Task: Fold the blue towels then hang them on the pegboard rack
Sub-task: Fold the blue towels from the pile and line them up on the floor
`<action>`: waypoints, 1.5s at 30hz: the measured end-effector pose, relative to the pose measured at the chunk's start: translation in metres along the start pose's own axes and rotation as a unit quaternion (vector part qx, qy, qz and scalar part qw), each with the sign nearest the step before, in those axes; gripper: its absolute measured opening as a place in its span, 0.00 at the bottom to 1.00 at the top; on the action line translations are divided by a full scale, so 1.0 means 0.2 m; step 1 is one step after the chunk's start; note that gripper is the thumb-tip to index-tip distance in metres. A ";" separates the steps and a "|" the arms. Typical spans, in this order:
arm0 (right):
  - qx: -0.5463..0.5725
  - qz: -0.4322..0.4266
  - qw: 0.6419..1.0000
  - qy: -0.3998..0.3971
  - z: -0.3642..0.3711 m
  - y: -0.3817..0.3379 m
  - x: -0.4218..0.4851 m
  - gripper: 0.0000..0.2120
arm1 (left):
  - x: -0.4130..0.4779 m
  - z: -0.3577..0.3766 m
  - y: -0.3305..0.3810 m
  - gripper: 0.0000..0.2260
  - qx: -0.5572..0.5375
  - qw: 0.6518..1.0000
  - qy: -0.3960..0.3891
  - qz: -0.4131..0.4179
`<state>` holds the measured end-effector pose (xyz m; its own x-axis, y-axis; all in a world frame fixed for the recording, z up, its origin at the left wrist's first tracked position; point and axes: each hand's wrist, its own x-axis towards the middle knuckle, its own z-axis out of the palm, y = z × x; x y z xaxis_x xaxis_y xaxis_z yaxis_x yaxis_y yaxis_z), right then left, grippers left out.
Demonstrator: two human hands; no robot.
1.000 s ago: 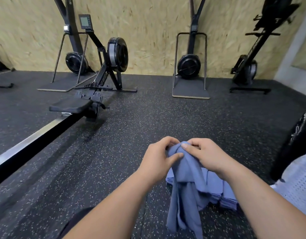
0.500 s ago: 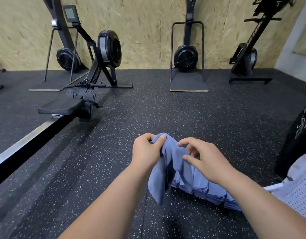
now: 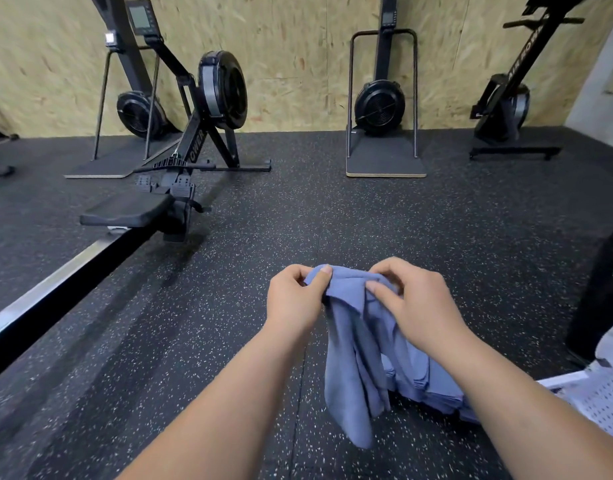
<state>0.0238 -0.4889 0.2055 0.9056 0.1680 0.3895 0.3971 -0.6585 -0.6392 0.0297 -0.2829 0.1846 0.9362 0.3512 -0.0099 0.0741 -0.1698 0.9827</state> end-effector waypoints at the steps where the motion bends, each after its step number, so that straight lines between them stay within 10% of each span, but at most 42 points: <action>1: 0.020 0.014 1.000 0.006 -0.01 0.00 0.01 0.05 | -0.01 -0.01 0.01 0.07 0.030 0.999 -0.005 0.024; 10: 0.219 0.144 0.962 -0.079 -0.03 -0.04 0.03 0.04 | -0.14 -0.01 0.06 0.16 0.104 0.948 -0.192 0.231; 18: 0.263 0.121 0.945 -0.155 -0.07 -0.04 0.01 0.07 | -0.11 -0.01 0.06 0.04 0.087 0.967 -0.115 0.212; 22: 0.078 0.073 0.977 -0.186 -0.09 0.02 0.01 0.18 | -0.07 -0.03 0.06 0.06 0.062 0.982 -0.062 0.169; 32: -0.024 0.109 0.989 -0.102 -0.16 0.14 0.05 0.07 | 0.04 -0.14 0.05 0.04 0.099 0.982 0.153 0.049; 39: 0.043 0.047 0.988 -0.142 -0.12 0.00 0.04 0.12 | -0.06 -0.06 0.06 0.26 0.167 0.952 -0.112 0.233; 45: 0.057 0.067 0.985 -0.147 -0.10 0.02 0.04 0.08 | -0.09 0.00 0.04 0.04 0.181 0.940 -0.156 0.242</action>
<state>0.0286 -0.5047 0.2199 0.9486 0.3010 0.0978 0.2694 -0.6058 -0.7487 0.0138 -0.2900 0.1925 0.9417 -0.1256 0.3122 -0.3268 -0.5631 0.7591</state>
